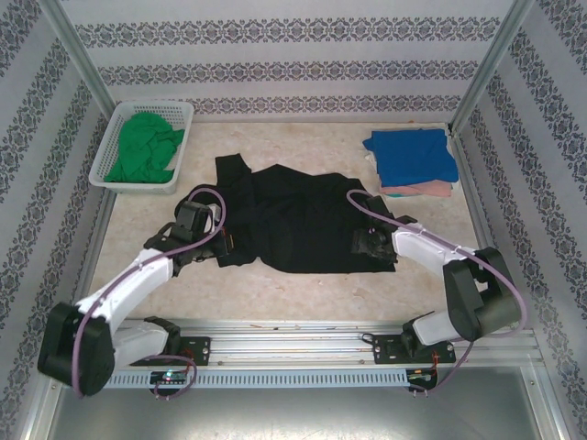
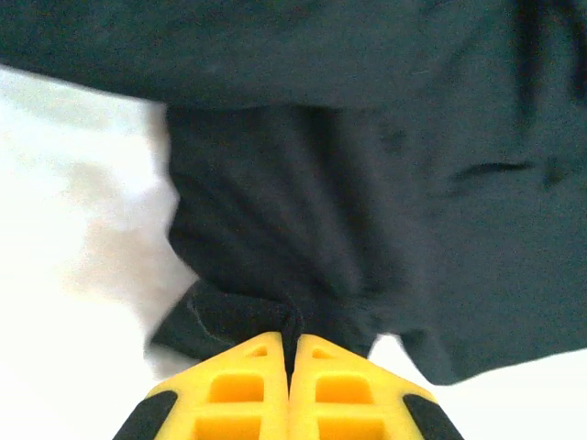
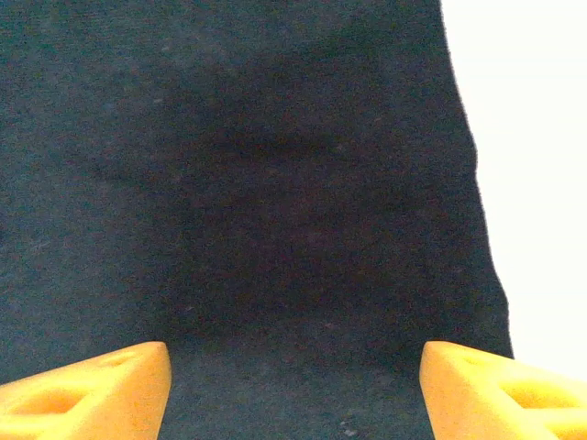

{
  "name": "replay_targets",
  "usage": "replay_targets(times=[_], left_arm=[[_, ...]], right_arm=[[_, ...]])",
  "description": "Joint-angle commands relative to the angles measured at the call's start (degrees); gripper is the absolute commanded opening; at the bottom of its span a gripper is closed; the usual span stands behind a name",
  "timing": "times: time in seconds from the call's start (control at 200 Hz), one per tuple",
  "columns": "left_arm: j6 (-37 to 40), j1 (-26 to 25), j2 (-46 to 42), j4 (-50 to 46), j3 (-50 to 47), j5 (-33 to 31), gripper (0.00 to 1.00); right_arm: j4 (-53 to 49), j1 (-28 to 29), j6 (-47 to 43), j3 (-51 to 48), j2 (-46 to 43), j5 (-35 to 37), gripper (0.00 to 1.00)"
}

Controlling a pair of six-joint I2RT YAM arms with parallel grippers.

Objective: Fold and stack the t-shirts

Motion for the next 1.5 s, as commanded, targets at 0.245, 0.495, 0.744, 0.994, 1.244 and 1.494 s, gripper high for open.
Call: replay_targets(times=[0.245, 0.495, 0.744, 0.994, 1.244, 1.494], left_arm=[[-6.11, -4.15, -14.97, -11.62, -1.3, -0.17, 0.54], [0.71, 0.06, -1.64, -6.85, 3.6, -14.59, 0.72], [7.27, 8.71, 30.24, 0.34, 23.28, -11.31, 0.63], [12.26, 8.97, 49.74, 1.24, 40.79, -10.93, 0.27], [17.21, 9.37, 58.23, -7.46, 62.34, -12.23, 0.29], [16.78, 9.32, 47.07, -10.56, 51.83, -10.5, 0.46]], right_arm=[[-2.73, -4.66, 2.07, -2.08, -5.56, 1.9, 0.75], [-2.07, -6.56, 2.39, -3.41, -4.97, 0.55, 0.76], [-1.78, -6.34, 1.08, -1.94, -1.48, -2.89, 0.76], [-1.2, -6.19, 1.18, -0.9, 0.41, -4.01, 0.7], [-1.88, -6.31, 0.53, -0.54, 1.53, -2.9, 0.65], [-3.02, -4.75, 2.41, -3.04, -2.76, -5.09, 0.64]])
